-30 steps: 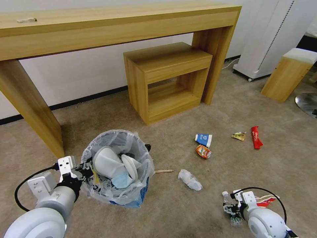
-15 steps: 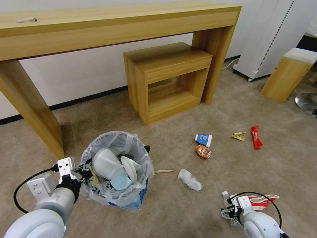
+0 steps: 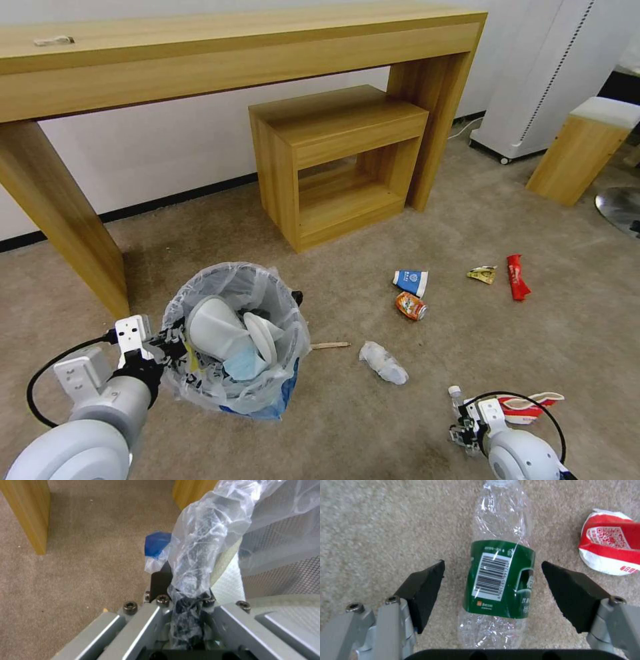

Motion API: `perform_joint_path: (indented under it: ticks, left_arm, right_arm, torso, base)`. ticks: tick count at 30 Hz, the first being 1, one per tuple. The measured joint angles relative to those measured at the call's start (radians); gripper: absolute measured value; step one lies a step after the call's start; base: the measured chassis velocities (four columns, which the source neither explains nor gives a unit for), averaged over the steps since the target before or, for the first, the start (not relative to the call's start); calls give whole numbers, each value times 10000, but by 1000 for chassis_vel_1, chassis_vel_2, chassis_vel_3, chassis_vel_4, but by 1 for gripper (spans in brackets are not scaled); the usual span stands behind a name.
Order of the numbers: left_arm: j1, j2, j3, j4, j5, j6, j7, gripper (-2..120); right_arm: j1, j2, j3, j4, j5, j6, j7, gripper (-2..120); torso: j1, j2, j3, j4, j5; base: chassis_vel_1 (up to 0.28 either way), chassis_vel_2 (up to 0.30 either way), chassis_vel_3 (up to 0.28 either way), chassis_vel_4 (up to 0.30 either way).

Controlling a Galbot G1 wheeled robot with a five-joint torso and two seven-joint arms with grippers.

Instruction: Pick up the trash bin and place the garbage on the floor into it.

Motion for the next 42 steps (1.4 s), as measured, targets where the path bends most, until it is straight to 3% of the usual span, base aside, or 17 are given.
perform_joint_path:
  ticks: [12, 20, 26, 34, 42]
  left_arm:
    - [-84, 45, -4, 82, -31, -2, 24, 1]
    - [-133, 71, -7, 142, -47, -10, 50, 1]
    - [-174, 104, -12, 169, -98, -17, 58, 1]
    - [-205, 112, -15, 202, -154, -17, 47, 1]
    - [-217, 94, 70, 261, -168, -17, 38, 1]
  right_arm:
    - [198, 72, -173, -420, -65, 2, -8, 75]
    - [260, 82, -219, -502, -132, 3, -133, 51]
    - [296, 99, -259, -593, -214, 8, -144, 25]
    - [286, 44, -223, -381, -193, 19, -152, 10]
    - [259, -81, 264, 691, -185, 685, -7, 9]
  torso:
    - [0, 0, 0, 0, 0]
    - [0, 0, 0, 0, -1]
    - [0, 1, 0, 0, -4]
    - [1, 0, 1, 0, 5]
    - [1, 0, 0, 0, 2]
  base:
    - [0, 0, 0, 0]
    - [0, 0, 0, 0]
    - [0, 0, 0, 0]
    - [0, 0, 0, 0]
    - [0, 0, 0, 0]
